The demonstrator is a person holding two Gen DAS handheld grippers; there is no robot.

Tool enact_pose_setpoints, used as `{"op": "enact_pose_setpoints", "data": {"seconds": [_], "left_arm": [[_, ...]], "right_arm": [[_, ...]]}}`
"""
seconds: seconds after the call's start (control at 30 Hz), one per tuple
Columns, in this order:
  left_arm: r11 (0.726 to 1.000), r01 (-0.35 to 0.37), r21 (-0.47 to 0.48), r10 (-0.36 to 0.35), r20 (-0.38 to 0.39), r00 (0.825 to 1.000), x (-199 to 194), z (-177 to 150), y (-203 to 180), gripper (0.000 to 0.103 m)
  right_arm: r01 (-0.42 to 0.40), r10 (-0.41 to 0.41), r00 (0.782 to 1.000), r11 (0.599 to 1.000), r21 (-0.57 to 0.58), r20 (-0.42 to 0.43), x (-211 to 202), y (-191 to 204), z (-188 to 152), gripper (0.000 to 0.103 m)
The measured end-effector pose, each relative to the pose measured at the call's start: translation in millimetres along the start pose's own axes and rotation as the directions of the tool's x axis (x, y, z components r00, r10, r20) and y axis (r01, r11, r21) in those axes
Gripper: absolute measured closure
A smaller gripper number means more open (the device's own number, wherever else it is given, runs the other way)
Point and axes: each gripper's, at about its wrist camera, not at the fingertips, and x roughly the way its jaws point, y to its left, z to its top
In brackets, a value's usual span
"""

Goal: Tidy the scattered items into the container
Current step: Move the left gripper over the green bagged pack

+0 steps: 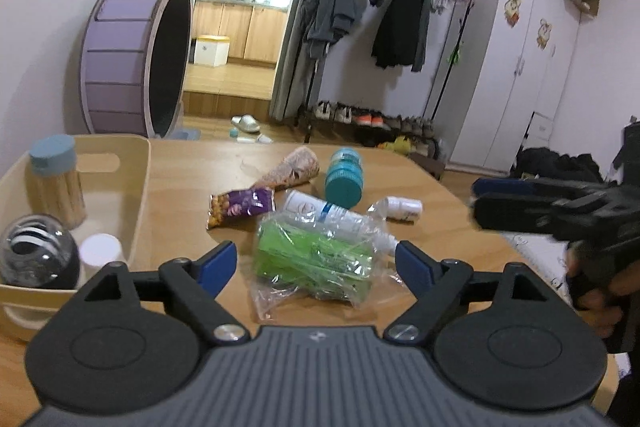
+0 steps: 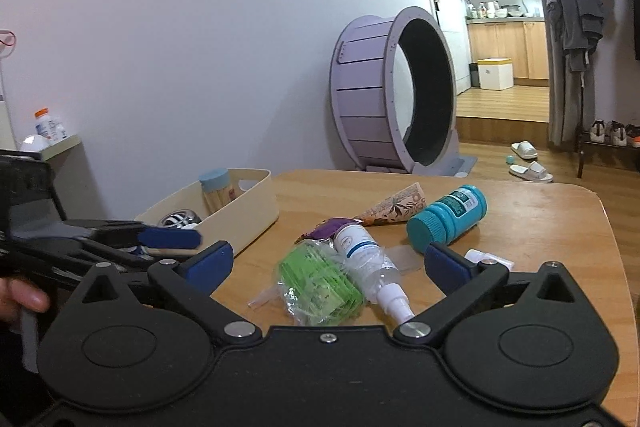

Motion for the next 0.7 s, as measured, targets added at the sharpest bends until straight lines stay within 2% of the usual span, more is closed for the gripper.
{"op": "enact_pose_setpoints", "data": {"seconds": [0.1,0.3,0.5,0.7], "left_arm": [[1.000,-0.009,0.009,0.009,-0.029,1.000,14.4,0.1,-1.9,0.017],[0.999,-0.013,0.030,0.015,-0.079,0.997,42.2,2.6,-0.2,0.017],[0.998,-0.022,0.067,0.030,-0.129,0.991,66.7,5.2,2.4,0.017],[0.999,0.014,0.050,-0.004,-0.181,0.983,87.7,3.3,7.3,0.016]], "right_arm": [[-0.011,0.011,1.000,1.000,0.014,0.010,-6.5,-8.0,1.3,0.000],[0.019,-0.021,0.999,0.998,0.068,0.026,-9.2,-24.7,2.4,0.000],[-0.018,0.017,1.000,0.997,0.070,0.022,-9.0,-25.6,2.6,0.000],[-0.058,0.057,0.998,0.997,0.053,0.023,-9.4,-19.8,3.9,0.000]]}}
